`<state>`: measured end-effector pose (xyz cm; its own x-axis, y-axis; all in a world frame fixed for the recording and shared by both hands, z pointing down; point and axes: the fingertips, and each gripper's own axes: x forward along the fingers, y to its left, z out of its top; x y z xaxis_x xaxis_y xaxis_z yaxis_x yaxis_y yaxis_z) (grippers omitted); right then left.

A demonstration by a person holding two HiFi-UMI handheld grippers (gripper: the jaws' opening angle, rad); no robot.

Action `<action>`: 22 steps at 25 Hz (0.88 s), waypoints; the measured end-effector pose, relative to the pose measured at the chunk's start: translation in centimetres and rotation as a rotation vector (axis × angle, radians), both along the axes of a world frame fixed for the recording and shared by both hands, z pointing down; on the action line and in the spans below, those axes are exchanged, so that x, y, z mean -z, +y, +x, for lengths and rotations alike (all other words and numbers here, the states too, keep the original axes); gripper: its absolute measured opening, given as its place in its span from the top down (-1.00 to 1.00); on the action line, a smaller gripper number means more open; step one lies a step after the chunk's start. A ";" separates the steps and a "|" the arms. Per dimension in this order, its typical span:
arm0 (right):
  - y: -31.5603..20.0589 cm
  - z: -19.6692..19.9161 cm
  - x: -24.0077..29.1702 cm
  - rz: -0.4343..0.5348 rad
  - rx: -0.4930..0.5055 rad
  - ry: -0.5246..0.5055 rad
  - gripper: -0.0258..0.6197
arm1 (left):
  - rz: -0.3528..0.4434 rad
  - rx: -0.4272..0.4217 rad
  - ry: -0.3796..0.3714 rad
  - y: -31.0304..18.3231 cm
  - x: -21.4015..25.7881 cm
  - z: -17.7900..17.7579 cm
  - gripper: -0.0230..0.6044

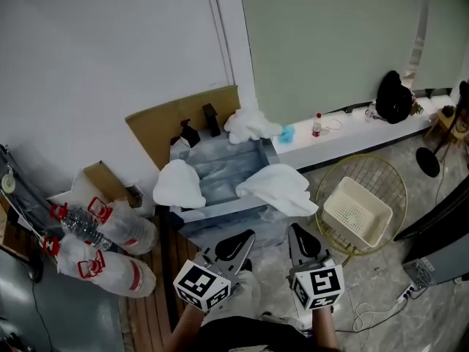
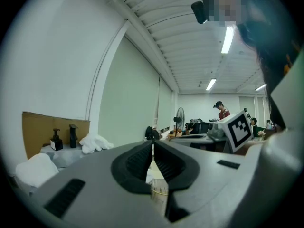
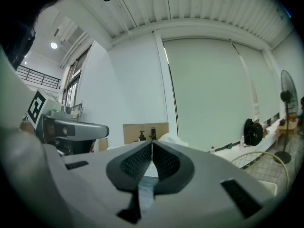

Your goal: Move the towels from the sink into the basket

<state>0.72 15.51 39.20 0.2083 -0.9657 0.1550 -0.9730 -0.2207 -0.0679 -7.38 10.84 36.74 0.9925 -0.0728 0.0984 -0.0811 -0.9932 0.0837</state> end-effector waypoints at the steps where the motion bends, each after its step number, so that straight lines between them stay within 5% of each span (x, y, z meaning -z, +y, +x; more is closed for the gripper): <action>1: -0.9 0.5 -0.1 -0.001 -0.006 0.008 0.90 | -0.005 -0.002 0.005 -1.1 -0.2 0.5 0.88; 22: -21.5 11.6 -0.8 -0.079 -0.133 0.006 0.90 | -0.071 -0.154 0.038 -22.5 -0.9 12.1 0.88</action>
